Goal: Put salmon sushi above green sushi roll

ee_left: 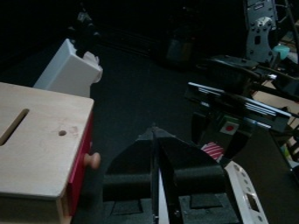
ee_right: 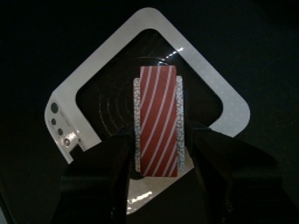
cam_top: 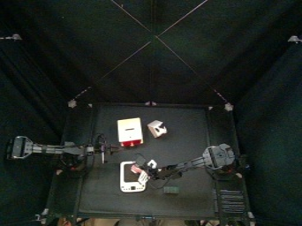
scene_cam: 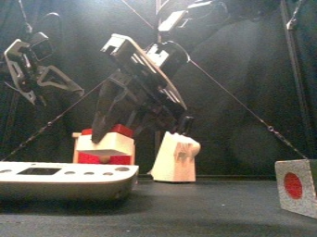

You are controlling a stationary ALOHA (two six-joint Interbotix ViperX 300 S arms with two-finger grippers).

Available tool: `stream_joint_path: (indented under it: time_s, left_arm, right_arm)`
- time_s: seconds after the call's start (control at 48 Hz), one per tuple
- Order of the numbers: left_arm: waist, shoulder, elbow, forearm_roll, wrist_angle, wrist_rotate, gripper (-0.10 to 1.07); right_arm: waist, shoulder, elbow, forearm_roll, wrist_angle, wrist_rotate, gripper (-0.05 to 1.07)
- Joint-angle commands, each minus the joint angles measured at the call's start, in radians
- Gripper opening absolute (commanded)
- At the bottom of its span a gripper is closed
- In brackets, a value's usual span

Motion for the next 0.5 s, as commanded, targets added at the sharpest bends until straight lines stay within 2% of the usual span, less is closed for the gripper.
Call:
stream_joint_path:
  time_s: [0.0,0.25,0.479]
  left_arm:
    - [0.000,0.002,-0.012,0.000,-0.006,0.002,0.40]
    - [0.000,0.000,-0.011,0.002,-0.005,0.003,0.40]
    - [0.003,-0.002,-0.014,0.006,-0.005,0.006,0.40]
  right_arm:
    - [-0.002,-0.052,-0.008,0.003,-0.003,0.002,0.70]
    - [-0.008,-0.075,0.011,0.064,0.037,0.009,0.69]
    - [-0.005,-0.140,0.051,0.106,0.106,0.015,0.69]
